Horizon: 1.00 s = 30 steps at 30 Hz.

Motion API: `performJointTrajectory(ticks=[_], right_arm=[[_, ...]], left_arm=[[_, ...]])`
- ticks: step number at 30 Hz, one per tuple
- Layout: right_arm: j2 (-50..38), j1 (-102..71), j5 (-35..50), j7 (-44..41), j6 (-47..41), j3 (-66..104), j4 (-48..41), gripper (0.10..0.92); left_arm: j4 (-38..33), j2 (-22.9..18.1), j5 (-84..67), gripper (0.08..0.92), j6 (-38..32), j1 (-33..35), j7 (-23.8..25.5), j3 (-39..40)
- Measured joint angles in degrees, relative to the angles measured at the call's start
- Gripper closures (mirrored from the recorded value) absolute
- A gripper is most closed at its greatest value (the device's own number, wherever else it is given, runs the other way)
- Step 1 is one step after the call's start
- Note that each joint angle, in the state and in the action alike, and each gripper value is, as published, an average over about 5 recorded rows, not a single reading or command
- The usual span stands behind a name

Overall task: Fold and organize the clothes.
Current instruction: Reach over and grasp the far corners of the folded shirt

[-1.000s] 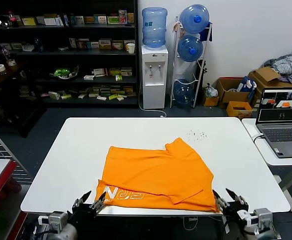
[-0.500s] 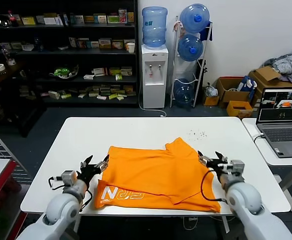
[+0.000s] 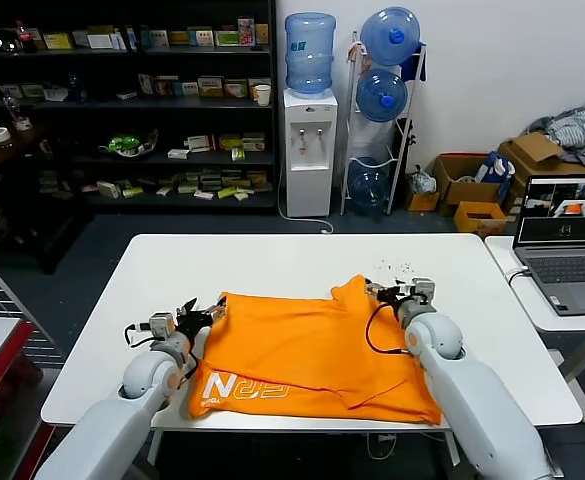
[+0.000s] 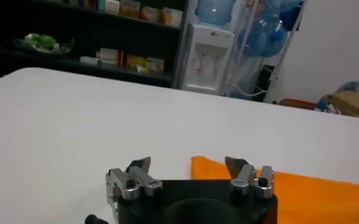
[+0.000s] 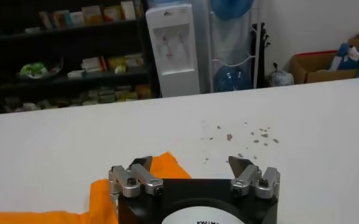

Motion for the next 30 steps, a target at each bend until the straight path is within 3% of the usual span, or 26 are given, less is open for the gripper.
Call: performJointTrajectory(ticks=[18,23,30], right_arm=[[2.6,5.1,0.2,-0.5,-3.1,-2.8,-7.0,0.236],[2.7,5.6,0.6,-0.6,-3.9,-3.0,-8.0,0.357],[2.7,5.6,1.1,-0.9,-4.8,-3.1,-8.2,0.557]], left_arm=[[5.7,-1.6,0.1,0.177,2.0,-6.1,0.6,4.2],[6.6,-1.7,0.1,0.226,3.2,-7.1,0.7,5.3],[7.2,-1.8,0.2,0.428,4.5,-7.7,0.7,6.3]])
